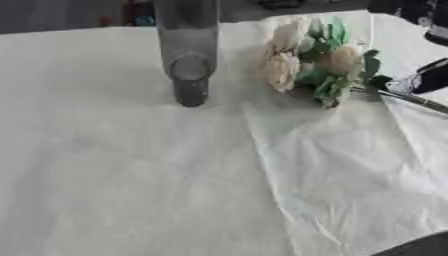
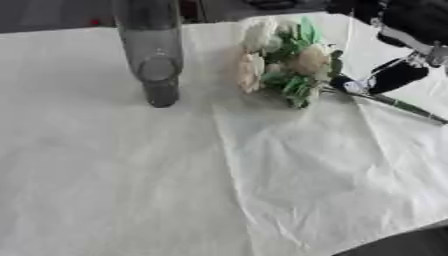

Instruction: Arrange flowers into the vase.

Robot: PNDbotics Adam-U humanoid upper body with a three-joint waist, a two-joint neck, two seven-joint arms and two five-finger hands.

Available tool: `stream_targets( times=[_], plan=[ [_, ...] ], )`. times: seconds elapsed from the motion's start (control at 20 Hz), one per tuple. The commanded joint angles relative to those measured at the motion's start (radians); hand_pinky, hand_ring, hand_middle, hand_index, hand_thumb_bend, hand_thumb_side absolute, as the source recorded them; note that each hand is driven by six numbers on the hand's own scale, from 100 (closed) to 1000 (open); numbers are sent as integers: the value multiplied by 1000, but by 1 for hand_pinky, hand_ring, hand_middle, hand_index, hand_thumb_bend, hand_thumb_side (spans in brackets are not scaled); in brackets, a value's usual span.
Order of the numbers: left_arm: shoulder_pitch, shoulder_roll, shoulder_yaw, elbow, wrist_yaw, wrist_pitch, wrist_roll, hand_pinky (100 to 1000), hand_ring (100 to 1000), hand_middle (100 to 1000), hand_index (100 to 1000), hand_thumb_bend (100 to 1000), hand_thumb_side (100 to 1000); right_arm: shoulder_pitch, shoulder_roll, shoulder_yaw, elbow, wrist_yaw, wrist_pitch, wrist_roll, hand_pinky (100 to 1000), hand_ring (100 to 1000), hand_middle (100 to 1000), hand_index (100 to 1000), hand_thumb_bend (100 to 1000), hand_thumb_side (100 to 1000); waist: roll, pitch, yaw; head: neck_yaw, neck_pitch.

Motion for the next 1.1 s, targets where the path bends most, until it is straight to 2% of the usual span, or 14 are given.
stream_targets(
  times=[0.05,0.15,0.2,0.55,0.7,1.1],
  plan=[
    [-19,4,-2,-13,-7,-2,-3,781,769,850,953,102,811,-17,-18,-12,38,14,-26,-11,844,974,950,979,420,461,0,-13,4,-12,-14],
    [-20,3,-3,-13,-9,-4,-4,781,769,850,953,101,810,-19,-11,-13,62,14,-39,-17,839,970,945,973,437,418,1,-9,9,-18,-17],
    [-21,2,-3,-13,-10,-5,-4,781,769,850,953,100,810,-20,-9,-13,71,16,-43,-19,838,969,944,972,424,448,2,-7,11,-20,-19],
    [-29,-3,-6,-13,-16,-8,-10,781,770,851,953,100,811,-22,10,-17,121,7,-60,-11,828,967,950,980,467,436,5,11,26,-39,-36],
    [-33,-4,-7,-13,-19,-10,-13,781,770,852,953,100,810,-25,16,-20,143,-14,-48,19,837,978,965,1000,500,414,6,18,32,-41,-38],
    [-35,-5,-9,-13,-22,-11,-16,782,771,852,951,100,813,-36,18,-28,156,-64,-14,63,835,976,964,1000,507,417,7,25,36,-47,-43]
  ],
)
